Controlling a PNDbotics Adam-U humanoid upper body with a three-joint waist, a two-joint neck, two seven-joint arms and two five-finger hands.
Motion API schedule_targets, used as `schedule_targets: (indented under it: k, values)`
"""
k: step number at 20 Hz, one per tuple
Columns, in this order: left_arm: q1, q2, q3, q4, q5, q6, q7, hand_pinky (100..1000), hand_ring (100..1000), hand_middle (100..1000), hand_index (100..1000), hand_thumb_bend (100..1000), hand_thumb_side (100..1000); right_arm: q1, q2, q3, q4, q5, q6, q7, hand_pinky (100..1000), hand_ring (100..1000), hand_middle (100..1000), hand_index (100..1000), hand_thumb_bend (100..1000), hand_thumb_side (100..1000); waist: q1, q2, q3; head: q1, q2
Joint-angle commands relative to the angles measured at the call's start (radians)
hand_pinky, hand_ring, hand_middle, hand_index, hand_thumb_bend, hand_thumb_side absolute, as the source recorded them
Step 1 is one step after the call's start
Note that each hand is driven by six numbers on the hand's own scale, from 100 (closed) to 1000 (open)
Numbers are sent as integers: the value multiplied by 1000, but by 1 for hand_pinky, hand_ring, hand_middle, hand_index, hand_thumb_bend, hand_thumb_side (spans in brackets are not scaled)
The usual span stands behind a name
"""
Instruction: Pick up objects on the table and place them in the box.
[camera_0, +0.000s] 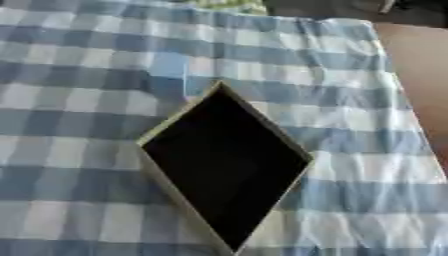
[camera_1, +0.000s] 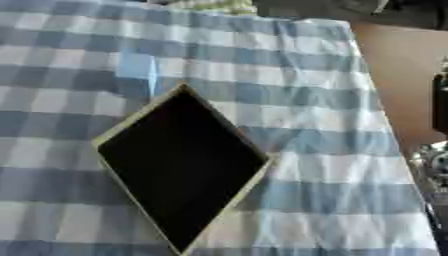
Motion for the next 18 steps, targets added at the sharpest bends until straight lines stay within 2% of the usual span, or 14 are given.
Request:
schedule_targets:
  k: [1,11,14,18]
  values:
    - [-11,20,3,-14,-8,-1,-3,738,796,758,809,544,722,-8,-17,-9,-15,-1,-3,0,769,849,776,885,100,842,7,-14,0,-6,-19]
    - [-15,30,-1,-14,-13,1,-14,740,798,759,810,543,726,-7,-18,-8,-15,-1,-2,1,769,848,776,885,100,842,7,-15,-1,-11,-25]
    - [-32,68,-10,-14,-27,8,-35,743,798,759,812,545,729,-7,-21,-7,-15,-1,-2,2,769,848,776,885,100,841,9,-17,-1,-15,-17]
    - [-67,156,-39,-14,-51,23,-83,748,798,759,815,544,735,-4,-25,-5,-15,0,-2,4,769,848,775,885,100,841,12,-19,-5,-27,-3]
